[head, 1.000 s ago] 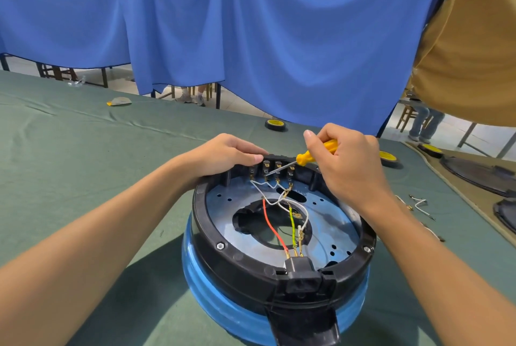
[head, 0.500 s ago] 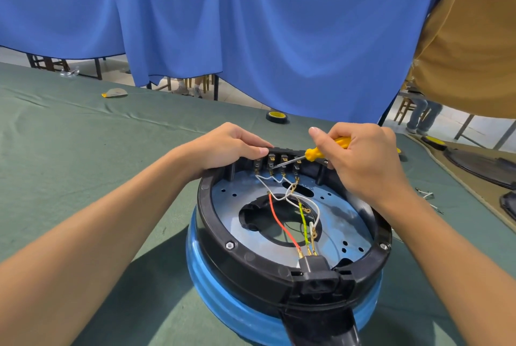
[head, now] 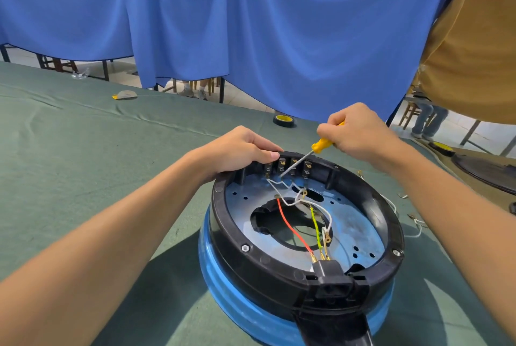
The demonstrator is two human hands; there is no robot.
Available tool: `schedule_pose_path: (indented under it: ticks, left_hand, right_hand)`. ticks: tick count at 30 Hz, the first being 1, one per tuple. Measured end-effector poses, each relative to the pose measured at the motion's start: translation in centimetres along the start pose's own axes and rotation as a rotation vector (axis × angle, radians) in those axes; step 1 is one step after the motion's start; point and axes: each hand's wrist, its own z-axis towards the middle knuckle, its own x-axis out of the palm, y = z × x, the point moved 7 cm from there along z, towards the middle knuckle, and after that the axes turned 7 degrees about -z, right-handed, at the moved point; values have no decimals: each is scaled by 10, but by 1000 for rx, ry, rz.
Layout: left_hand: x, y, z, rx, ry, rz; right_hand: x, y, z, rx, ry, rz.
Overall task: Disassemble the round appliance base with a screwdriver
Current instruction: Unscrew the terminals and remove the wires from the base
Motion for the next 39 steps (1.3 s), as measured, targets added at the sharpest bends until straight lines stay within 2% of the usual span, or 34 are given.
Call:
schedule_pose_path:
  ticks: [2,5,14,18,28,33,39]
  left_hand:
    - [1,-1,0,1,4,-1]
    - [2,-1,-1,2,11,1]
    - [2,0,0,23,16,-2]
    - [1,1,0,29,21,-5]
    - [1,2,3,37,33,-9]
    - [2,1,3,37,36,-2]
    - [2,3,3,42,47,-1]
  right_hand:
    - [9,3,1,4,70,-18]
    - [14,3,-1,3,37,33]
    - [-16,2,-32,-181,-334,-4]
    - [-25,0,-40,-230,-418,23]
    - [-12,4,-41,-313,-357,-5]
    - [-17,7,-46,-328,-426,30]
    - [-8,12,-48,-334,-339,-20]
